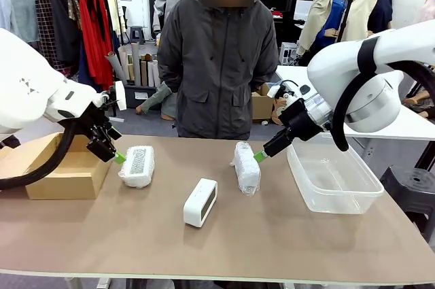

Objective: Separate and place wrapped and unwrapped clocks.
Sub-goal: Pick up the Digital clock indicated by the person.

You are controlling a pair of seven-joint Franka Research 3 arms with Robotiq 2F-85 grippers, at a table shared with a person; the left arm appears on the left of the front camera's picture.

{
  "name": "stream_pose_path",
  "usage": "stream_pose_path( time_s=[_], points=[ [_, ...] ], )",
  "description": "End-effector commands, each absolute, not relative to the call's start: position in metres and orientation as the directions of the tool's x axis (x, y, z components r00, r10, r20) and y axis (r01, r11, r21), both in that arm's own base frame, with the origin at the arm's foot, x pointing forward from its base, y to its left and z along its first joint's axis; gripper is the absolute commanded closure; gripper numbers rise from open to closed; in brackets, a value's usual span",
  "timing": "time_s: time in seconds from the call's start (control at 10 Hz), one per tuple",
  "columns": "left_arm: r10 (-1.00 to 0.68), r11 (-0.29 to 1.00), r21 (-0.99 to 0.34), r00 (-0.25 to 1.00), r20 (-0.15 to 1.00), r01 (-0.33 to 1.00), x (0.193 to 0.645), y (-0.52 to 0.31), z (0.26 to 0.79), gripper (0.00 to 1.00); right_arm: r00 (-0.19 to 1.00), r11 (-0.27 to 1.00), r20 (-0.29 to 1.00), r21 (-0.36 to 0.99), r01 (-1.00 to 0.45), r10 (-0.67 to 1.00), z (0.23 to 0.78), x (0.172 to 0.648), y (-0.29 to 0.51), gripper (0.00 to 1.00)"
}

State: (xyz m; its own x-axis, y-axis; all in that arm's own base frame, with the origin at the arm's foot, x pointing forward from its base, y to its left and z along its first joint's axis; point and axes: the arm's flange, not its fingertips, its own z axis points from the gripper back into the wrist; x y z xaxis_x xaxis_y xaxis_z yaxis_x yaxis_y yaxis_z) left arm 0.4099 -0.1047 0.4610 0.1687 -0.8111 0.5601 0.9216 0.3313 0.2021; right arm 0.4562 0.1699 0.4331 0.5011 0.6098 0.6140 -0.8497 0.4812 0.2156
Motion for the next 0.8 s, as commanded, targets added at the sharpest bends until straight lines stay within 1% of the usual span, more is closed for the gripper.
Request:
stream_pose_path(
  time_s=[0.0,0.1,0.3,0.4,0.5,0.6,0.7],
  points=[
    [-0.804,0.316,0.201,0.149,0.576,0.927,0.409,-0.101,0.458,0.0,0.501,0.48,0.614,0.216,-0.85,0.61,0.433,0.456,0.17,0.0],
    [-0.811,0.331,0.202,0.169,0.56,0.922,0.41,-0.105,0.461,0.0,0.446,0.428,0.647,0.199,-0.882,0.618,0.437,0.465,0.169,0.0],
    [-0.817,0.229,0.217,0.066,0.573,0.949,0.418,-0.094,0.471,0.0,0.338,0.294,0.712,0.19,-0.937,0.615,0.446,0.479,0.166,0.0],
    [-0.813,0.182,0.231,0.014,0.582,0.956,0.424,-0.088,0.479,0.0,0.277,0.236,0.732,0.163,-0.958,0.622,0.45,0.486,0.167,0.0],
    [-0.821,0.128,0.262,-0.046,0.569,0.956,0.431,-0.081,0.488,0.0,0.191,0.161,0.736,0.112,-0.981,0.65,0.457,0.496,0.168,0.0],
    [-0.816,0.087,0.25,-0.075,0.573,0.964,0.439,-0.077,0.497,0.0,0.14,0.121,0.742,0.08,-0.989,0.655,0.462,0.504,0.166,0.0],
    [-0.8,0.074,0.236,-0.083,0.594,0.969,0.445,-0.069,0.505,0.0,0.072,0.082,0.744,0.023,-0.996,0.665,0.467,0.511,0.162,0.0]
  ],
)
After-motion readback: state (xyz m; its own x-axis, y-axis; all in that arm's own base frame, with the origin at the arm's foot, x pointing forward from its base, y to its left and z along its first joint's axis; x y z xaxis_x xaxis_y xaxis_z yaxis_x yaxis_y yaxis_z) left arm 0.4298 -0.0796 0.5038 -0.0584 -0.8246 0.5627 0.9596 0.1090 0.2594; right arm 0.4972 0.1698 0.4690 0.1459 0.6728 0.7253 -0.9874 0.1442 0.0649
